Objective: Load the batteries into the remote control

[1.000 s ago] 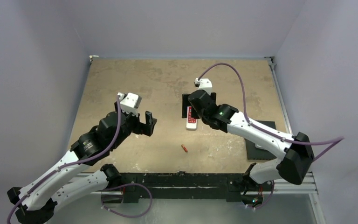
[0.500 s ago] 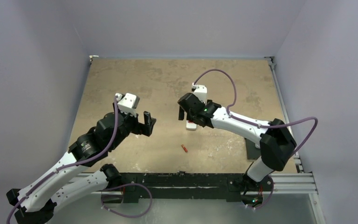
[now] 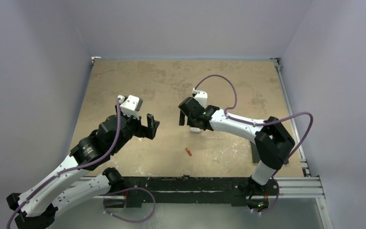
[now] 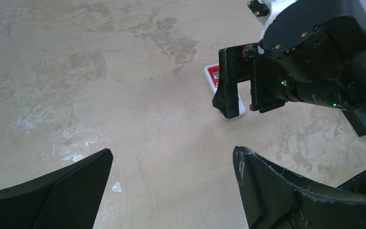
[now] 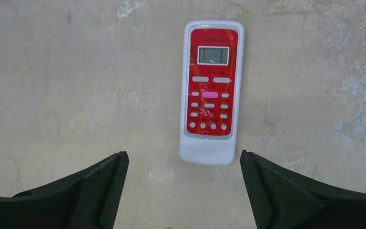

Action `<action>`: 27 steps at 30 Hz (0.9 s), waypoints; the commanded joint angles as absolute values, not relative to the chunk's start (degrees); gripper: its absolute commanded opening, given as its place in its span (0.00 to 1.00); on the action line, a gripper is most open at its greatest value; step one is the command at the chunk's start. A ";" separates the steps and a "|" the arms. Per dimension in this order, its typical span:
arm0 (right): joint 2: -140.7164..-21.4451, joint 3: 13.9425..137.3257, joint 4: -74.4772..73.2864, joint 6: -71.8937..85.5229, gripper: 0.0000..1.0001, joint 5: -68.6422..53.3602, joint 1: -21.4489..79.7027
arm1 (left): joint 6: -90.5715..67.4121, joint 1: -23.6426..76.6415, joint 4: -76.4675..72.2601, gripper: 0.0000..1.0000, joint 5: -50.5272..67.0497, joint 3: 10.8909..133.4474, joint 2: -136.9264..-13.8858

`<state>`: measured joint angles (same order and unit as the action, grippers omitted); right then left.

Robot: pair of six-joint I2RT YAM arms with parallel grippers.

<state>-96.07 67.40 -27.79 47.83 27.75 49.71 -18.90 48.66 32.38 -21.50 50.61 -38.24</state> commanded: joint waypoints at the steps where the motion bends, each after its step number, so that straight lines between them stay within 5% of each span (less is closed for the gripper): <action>1: -97.68 66.95 -26.43 49.08 0.99 27.99 49.66 | -19.25 48.46 31.88 0.99 -22.18 50.63 -37.45; 27: -100.62 62.84 -22.51 49.79 0.96 27.71 47.68 | -19.25 48.38 31.91 0.99 -22.24 50.58 -37.61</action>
